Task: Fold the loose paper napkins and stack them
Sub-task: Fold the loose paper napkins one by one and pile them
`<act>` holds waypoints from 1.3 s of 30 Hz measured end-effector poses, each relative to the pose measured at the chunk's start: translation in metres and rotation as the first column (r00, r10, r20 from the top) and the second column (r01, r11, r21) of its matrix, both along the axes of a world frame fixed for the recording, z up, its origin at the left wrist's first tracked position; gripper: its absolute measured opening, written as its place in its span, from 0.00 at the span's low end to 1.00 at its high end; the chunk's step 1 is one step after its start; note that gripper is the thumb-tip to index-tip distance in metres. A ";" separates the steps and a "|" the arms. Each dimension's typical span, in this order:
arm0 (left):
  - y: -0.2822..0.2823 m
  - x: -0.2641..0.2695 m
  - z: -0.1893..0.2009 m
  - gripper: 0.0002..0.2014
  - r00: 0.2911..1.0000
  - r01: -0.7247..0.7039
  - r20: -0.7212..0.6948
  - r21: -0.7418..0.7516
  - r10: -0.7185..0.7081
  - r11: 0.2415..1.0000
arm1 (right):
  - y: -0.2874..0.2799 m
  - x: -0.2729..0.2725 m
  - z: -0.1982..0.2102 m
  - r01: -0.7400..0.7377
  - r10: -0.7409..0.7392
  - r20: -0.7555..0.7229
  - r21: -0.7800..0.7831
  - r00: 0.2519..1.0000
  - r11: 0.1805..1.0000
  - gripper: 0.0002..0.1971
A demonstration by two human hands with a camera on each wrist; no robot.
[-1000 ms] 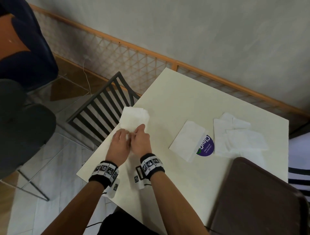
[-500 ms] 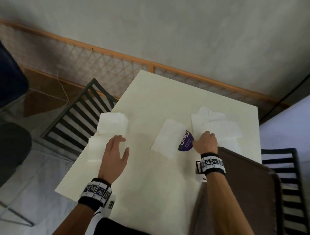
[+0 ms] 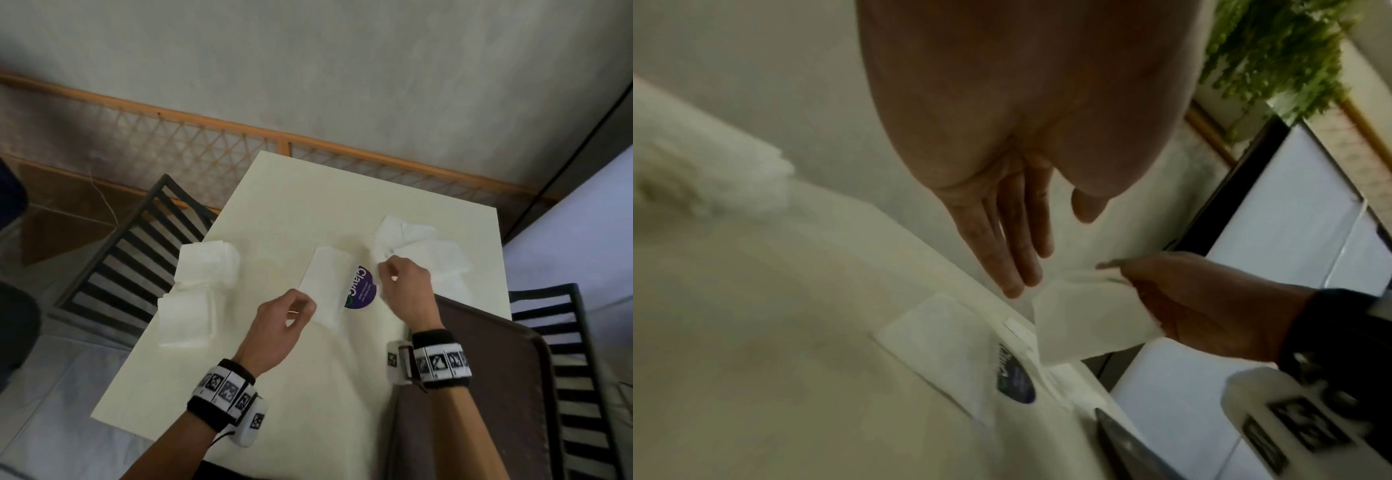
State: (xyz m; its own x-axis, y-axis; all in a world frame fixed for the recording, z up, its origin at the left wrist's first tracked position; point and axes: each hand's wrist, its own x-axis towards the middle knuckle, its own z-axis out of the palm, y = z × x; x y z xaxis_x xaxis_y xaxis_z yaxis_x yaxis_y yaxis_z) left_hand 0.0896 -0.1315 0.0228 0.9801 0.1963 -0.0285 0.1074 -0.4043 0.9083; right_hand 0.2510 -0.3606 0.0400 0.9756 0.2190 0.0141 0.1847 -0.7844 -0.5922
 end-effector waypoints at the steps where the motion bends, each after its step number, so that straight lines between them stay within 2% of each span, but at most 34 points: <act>1: -0.006 0.003 0.006 0.08 0.999 -0.001 -0.032 -0.097 -0.002 0.995 | 0.008 -0.019 0.007 -0.075 0.074 0.022 0.073 0.997 0.995 0.13; 3: -0.015 0.010 0.010 0.15 0.988 -0.066 -0.151 -0.356 0.012 0.932 | 0.025 -0.058 0.013 -0.247 0.245 0.036 0.185 0.969 0.951 0.10; 5: -0.017 0.016 0.004 0.23 0.956 -0.160 -0.292 -0.569 -0.016 0.807 | 0.041 -0.092 0.007 -0.418 0.421 0.037 0.224 0.906 0.880 0.10; 7: -0.015 0.019 -0.006 0.29 0.946 -0.215 -0.323 -0.614 0.006 0.759 | 0.054 -0.117 -0.006 -0.523 0.532 0.011 0.200 0.847 0.829 0.10; 8: -0.011 0.017 -0.008 0.26 0.951 -0.224 -0.304 -0.557 0.055 0.800 | 0.058 -0.127 -0.012 -0.535 0.546 -0.009 0.184 0.838 0.824 0.11; 10: -0.004 0.011 -0.014 0.16 0.968 -0.211 -0.221 -0.467 0.117 0.859 | 0.060 -0.136 -0.019 -0.487 0.500 -0.010 0.209 0.866 0.848 0.13; 11: 0.000 0.007 -0.014 0.16 0.972 -0.208 -0.195 -0.450 0.131 0.868 | 0.059 -0.136 -0.021 -0.423 0.435 0.008 0.251 0.901 0.871 0.13; 13: 0.006 0.000 -0.009 0.16 0.977 -0.199 -0.163 -0.502 0.134 0.842 | 0.055 -0.129 -0.024 -0.223 0.233 0.011 0.344 0.972 0.912 0.08; 14: 0.007 -0.003 -0.006 0.17 0.978 -0.203 -0.157 -0.530 0.139 0.823 | 0.052 -0.123 -0.024 -0.107 0.130 -0.035 0.384 0.991 0.917 0.05; 16: 0.010 -0.005 0.001 0.18 0.976 -0.217 -0.154 -0.555 0.157 0.803 | 0.050 -0.114 -0.021 0.087 0.023 -0.210 0.495 0.977 0.864 0.01; 19: 0.011 -0.007 0.007 0.19 0.973 -0.232 -0.139 -0.612 0.186 0.756 | 0.052 -0.108 -0.010 0.236 0.117 -0.426 0.686 0.897 0.688 0.08; 21: 0.011 -0.009 0.010 0.17 0.968 -0.249 -0.155 -0.655 0.195 0.713 | 0.054 -0.107 -0.004 0.243 0.178 -0.437 0.743 0.882 0.623 0.09; 26: 0.003 -0.012 0.034 0.11 0.966 -0.256 -0.199 -0.705 0.162 0.662 | 0.060 -0.105 -0.005 0.230 0.215 -0.422 0.779 0.881 0.583 0.10; 30: 0.013 -0.015 0.015 0.11 0.955 -0.293 -0.233 -0.642 0.183 0.708 | 0.065 -0.105 -0.007 0.303 0.230 -0.484 0.784 0.844 0.541 0.11; 35: 0.022 -0.019 -0.002 0.26 0.971 -0.240 -0.136 -0.481 0.198 0.843 | 0.066 -0.105 -0.013 0.246 0.180 -0.428 0.761 0.886 0.600 0.11; 38: 0.026 -0.018 -0.002 0.11 0.949 -0.311 -0.084 -0.410 0.304 0.858 | 0.064 -0.105 -0.016 0.171 0.206 -0.382 0.749 0.901 0.641 0.11; 39: 0.027 -0.016 -0.001 0.11 0.932 -0.354 -0.069 -0.378 0.355 0.855 | 0.064 -0.105 -0.017 0.143 0.219 -0.371 0.738 0.903 0.660 0.11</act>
State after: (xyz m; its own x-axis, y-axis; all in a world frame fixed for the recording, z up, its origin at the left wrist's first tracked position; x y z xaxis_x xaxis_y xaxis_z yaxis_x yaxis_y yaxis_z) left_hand 0.0731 -0.1042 0.0213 0.8464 0.5052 -0.1683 0.1749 0.0347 0.9840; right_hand 0.1465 -0.2970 0.0231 0.9175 0.3482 -0.1921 -0.1859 -0.0517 -0.9812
